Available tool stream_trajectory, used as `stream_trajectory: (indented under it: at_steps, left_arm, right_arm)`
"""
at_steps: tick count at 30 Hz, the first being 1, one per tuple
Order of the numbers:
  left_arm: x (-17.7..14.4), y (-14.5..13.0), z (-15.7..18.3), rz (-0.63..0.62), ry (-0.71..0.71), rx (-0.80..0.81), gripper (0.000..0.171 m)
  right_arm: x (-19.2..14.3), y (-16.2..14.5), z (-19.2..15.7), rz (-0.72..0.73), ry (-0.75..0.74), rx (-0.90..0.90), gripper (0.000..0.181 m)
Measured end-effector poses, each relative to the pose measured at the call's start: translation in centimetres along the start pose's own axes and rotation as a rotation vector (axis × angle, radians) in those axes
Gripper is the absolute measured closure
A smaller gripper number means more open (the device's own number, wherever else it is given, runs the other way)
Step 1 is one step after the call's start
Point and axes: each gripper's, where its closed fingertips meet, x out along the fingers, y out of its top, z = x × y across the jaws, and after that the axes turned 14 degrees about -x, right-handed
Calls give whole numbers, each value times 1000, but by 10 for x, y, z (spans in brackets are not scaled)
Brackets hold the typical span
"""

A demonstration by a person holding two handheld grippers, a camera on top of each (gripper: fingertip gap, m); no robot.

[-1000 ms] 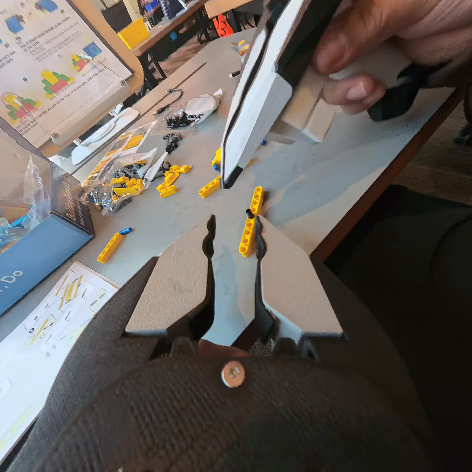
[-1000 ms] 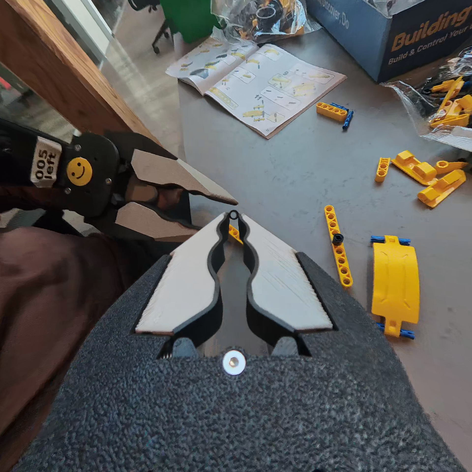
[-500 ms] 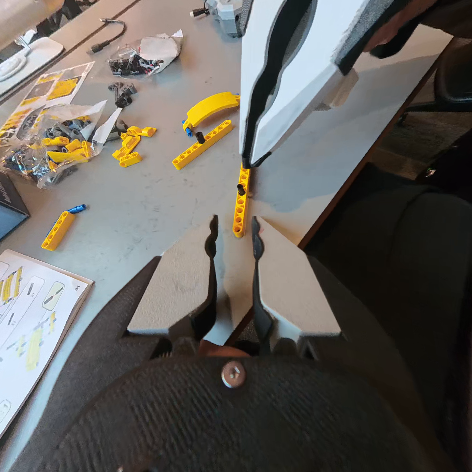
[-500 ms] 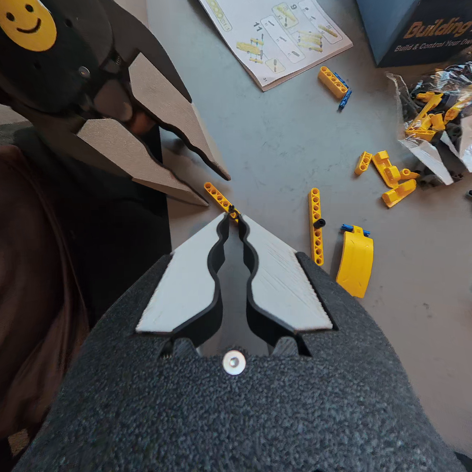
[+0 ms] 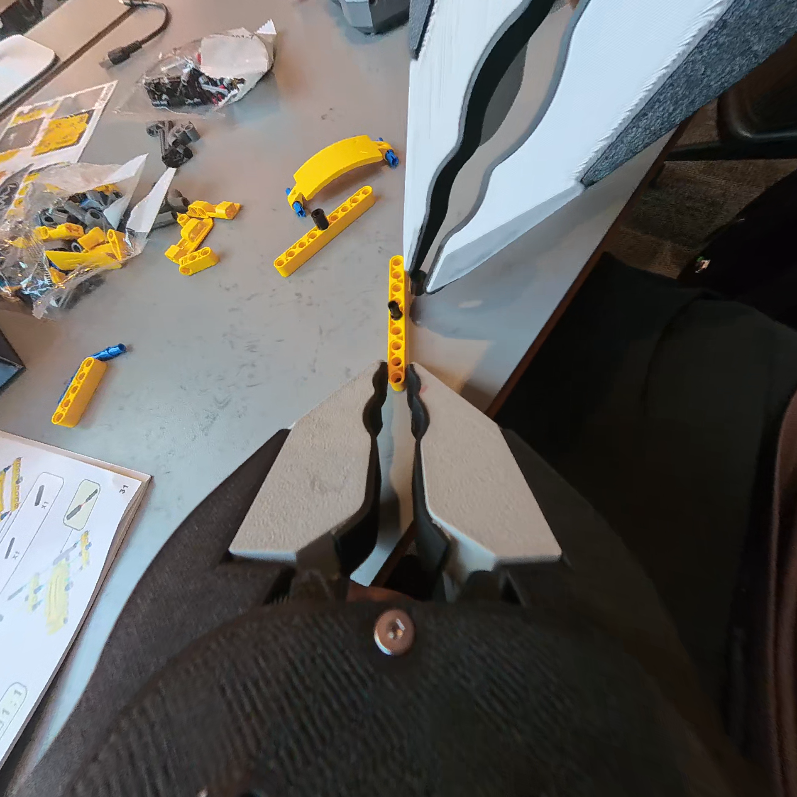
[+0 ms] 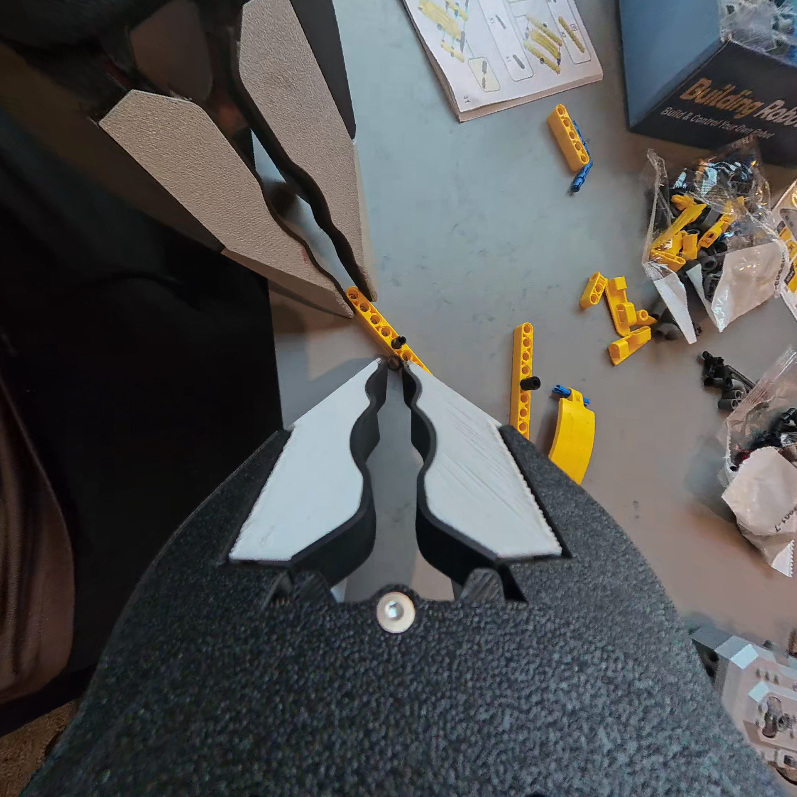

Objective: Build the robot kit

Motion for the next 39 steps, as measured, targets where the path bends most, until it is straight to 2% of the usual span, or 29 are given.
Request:
stream_trajectory:
  at_steps: [10,12,15,24,29,36,39]
  left_arm:
    - [-7,-6,-1,-75,-38,9,166]
    - [-9,-7,-6,-89,-6,30,166]
    - [-11,-5,-13,-92,60,81,150]
    - [-17,1,-2,-121,79,129,117]
    - [-22,13,4,-81,103,166,115]
    - [-20,9,-1,-89,114,155,114]
    - [-18,6,-4,-92,108,145,128]
  right_arm:
    - [4,0,-3,19,29,30,175]
    - [4,1,-3,22,29,32,175]
    - [5,1,-4,25,36,40,175]
    - [5,2,-4,35,39,47,175]
    - [3,3,-3,44,36,52,175]
    - [3,3,-3,41,35,53,175]
    - [4,4,-4,47,40,55,175]
